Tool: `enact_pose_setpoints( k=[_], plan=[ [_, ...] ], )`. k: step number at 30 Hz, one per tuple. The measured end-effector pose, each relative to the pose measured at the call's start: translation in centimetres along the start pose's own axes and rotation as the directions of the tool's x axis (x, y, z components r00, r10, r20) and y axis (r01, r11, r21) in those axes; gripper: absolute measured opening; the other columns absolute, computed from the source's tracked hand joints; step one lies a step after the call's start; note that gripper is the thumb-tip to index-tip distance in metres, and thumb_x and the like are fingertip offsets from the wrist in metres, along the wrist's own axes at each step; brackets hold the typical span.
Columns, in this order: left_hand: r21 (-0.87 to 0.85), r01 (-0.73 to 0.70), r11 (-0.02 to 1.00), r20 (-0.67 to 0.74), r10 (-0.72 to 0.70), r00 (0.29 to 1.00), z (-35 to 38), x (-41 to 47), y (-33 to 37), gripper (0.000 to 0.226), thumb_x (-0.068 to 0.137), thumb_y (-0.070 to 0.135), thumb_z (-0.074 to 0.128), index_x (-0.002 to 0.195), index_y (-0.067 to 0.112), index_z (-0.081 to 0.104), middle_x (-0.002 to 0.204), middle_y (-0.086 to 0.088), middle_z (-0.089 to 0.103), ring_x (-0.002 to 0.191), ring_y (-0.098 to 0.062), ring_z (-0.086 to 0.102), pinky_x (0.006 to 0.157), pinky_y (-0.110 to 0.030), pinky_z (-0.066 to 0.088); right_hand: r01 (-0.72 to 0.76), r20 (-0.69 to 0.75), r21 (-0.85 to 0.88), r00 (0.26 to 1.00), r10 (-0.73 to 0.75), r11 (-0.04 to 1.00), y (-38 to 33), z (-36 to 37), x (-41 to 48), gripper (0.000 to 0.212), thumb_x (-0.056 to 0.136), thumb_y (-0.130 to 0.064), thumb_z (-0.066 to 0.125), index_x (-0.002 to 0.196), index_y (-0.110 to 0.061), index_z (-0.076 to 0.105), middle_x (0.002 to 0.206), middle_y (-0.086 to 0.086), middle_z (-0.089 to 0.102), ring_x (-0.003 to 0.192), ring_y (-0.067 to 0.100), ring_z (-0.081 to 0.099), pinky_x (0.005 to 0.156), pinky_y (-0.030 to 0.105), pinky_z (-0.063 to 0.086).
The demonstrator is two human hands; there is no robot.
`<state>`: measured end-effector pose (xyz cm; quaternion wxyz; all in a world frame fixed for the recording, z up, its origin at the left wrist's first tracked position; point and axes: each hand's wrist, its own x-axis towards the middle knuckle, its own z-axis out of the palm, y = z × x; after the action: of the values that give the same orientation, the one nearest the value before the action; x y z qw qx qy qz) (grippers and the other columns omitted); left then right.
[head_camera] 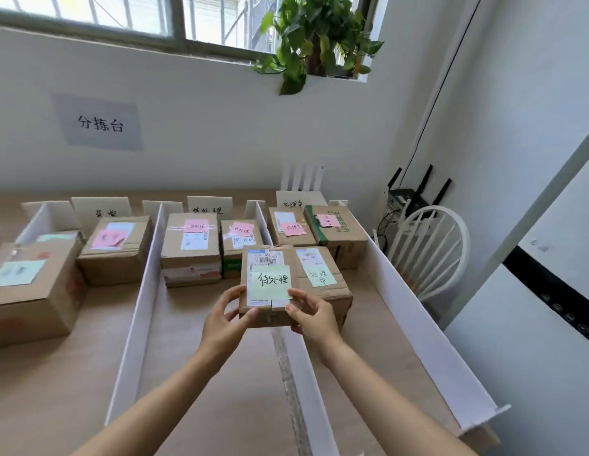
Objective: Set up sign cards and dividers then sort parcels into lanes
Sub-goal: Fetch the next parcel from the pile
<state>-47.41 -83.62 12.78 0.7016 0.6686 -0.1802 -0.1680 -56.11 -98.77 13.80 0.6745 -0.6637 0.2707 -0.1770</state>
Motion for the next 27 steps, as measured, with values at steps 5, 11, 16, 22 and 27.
enact_pose_setpoints(
  k=[5, 11, 16, 22, 27],
  plan=[
    [0.067, 0.030, 0.997, -0.144, -0.021, 0.989, -3.7, 1.1, -1.9, 0.046, 0.084, 0.006, 0.068, 0.125, 0.019, 0.052, 0.119, 0.000, 0.058, 0.104, -0.022, 0.062, 0.060, -0.011, 0.051, -0.034, 0.127, -0.058, 0.991, 0.041, 0.998, 0.7, 4.3, 1.9, 0.024, 0.091, -0.013, 0.064, 0.109, -0.029, 0.065, 0.119, -0.008, 0.059, 0.106, 0.016, 0.060, 0.081, 0.032, 0.058],
    [0.086, 0.084, 0.993, -0.281, -0.057, 0.958, -7.1, 1.9, -4.8, 0.045, 0.085, 0.005, 0.067, 0.126, 0.019, 0.054, 0.120, 0.000, 0.058, 0.106, -0.022, 0.059, 0.070, -0.020, 0.049, -0.091, 0.229, -0.105, 0.967, 0.113, 0.990, 3.0, 8.5, 4.4, 0.027, 0.091, -0.013, 0.062, 0.115, -0.026, 0.063, 0.122, -0.008, 0.055, 0.111, 0.017, 0.056, 0.083, 0.031, 0.058],
    [0.058, 0.143, 0.988, -0.376, -0.111, 0.920, -9.0, 2.4, -8.1, 0.042, 0.086, 0.004, 0.066, 0.120, 0.026, 0.056, 0.116, 0.002, 0.059, 0.106, -0.022, 0.058, 0.075, -0.025, 0.048, -0.193, 0.288, -0.126, 0.932, 0.222, 0.973, 6.4, 11.4, 6.6, 0.027, 0.091, -0.012, 0.061, 0.110, -0.031, 0.061, 0.121, -0.009, 0.056, 0.109, 0.017, 0.056, 0.080, 0.028, 0.058],
    [-0.041, 0.259, 0.965, -0.434, -0.251, 0.865, -10.5, 2.6, -13.1, 0.039, 0.075, 0.016, 0.073, 0.107, 0.035, 0.060, 0.116, 0.002, 0.063, 0.110, -0.025, 0.059, 0.089, -0.044, 0.052, -0.357, 0.314, -0.171, 0.864, 0.395, 0.918, 11.6, 14.1, 8.3, 0.025, 0.093, -0.010, 0.052, 0.109, -0.029, 0.055, 0.119, -0.008, 0.060, 0.091, 0.012, 0.059, 0.064, 0.019, 0.048],
    [-0.015, 0.270, 0.963, -0.417, -0.252, 0.873, -11.6, 3.2, -15.9, 0.040, 0.086, -0.001, 0.064, 0.120, 0.018, 0.055, 0.122, -0.003, 0.058, 0.116, -0.019, 0.053, 0.094, -0.029, 0.046, -0.351, 0.330, -0.216, 0.852, 0.406, 0.911, 14.8, 15.4, 9.0, 0.031, 0.090, -0.003, 0.053, 0.108, -0.028, 0.056, 0.122, -0.004, 0.060, 0.096, 0.012, 0.058, 0.077, 0.019, 0.050]
  ],
)
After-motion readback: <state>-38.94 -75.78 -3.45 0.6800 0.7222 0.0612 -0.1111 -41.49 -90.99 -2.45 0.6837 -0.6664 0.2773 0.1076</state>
